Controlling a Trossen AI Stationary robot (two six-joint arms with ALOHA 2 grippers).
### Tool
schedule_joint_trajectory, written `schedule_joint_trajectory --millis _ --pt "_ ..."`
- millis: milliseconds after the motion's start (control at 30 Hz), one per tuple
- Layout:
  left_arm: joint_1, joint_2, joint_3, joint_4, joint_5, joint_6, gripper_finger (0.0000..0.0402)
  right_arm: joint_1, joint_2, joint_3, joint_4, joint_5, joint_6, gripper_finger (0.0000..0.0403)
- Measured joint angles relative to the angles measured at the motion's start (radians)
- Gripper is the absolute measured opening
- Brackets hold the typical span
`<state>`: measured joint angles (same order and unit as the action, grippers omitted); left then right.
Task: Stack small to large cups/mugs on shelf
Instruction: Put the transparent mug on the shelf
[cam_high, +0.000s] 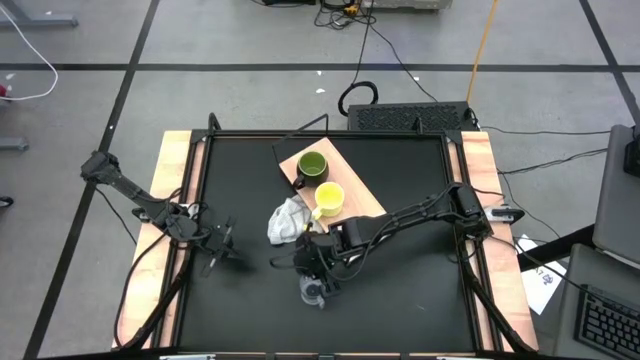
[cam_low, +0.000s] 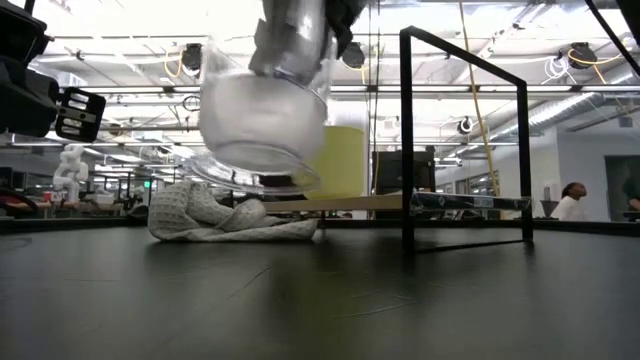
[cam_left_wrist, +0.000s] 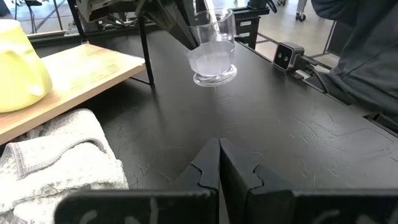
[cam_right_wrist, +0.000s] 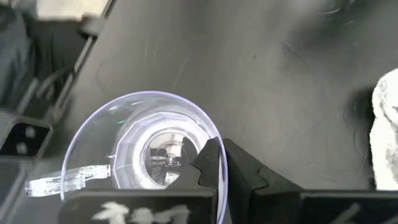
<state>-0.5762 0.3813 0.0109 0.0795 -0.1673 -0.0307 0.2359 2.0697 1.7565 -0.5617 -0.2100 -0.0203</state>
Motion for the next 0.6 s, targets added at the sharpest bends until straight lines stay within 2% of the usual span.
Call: schedule_joint_trajectory --millis 200,333,433,600 --pt "0.0 0.0 0.0 0.004 0.0 0.0 0.0008 -0.006 -0.024 0.026 0.009 0.019 0.127 0.0" --pt "0.0 0.0 0.0 0.006 0.0 0.003 0.0008 -0.008 -0.053 0.054 -0.048 0.148 0.246 0.0" --pt "0.0 0.0 0.0 0.016 -0.001 0.002 0.0008 -0.03 -0.073 0.081 -0.161 0.239 0.298 0.0" --pt "0.0 0.005 0.0 0.028 -0.001 0.002 0.0008 -0.087 -0.109 0.09 -0.235 0.261 0.374 0.0"
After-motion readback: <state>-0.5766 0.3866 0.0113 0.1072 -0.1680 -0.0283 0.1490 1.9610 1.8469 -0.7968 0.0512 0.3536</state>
